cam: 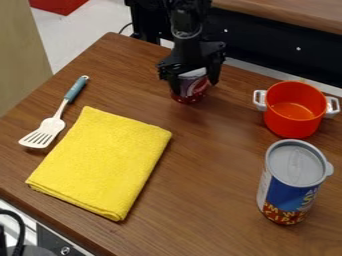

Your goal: Pick the can from the table and put it on top left side.

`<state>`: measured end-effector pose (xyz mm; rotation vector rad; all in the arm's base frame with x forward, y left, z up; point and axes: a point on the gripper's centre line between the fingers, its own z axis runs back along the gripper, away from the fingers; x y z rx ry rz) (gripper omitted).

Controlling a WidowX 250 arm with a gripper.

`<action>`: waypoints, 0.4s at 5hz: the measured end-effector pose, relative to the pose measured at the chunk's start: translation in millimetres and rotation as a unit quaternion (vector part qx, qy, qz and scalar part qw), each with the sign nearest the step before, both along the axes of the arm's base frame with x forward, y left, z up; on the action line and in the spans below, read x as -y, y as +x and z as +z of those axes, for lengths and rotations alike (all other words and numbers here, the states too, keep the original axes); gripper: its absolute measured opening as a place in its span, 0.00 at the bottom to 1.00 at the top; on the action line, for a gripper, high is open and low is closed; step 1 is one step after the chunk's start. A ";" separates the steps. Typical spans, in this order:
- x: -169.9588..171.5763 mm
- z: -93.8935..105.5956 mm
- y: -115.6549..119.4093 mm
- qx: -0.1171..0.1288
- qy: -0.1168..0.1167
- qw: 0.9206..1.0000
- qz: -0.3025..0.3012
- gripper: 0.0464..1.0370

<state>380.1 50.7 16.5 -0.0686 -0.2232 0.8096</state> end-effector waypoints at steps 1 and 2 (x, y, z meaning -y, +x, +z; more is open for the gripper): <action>7.0 -9.6 -17.0 -0.038 -0.009 0.999 -0.016 0.96; 13.0 -4.4 -32.4 -0.058 -0.007 0.998 -0.018 0.96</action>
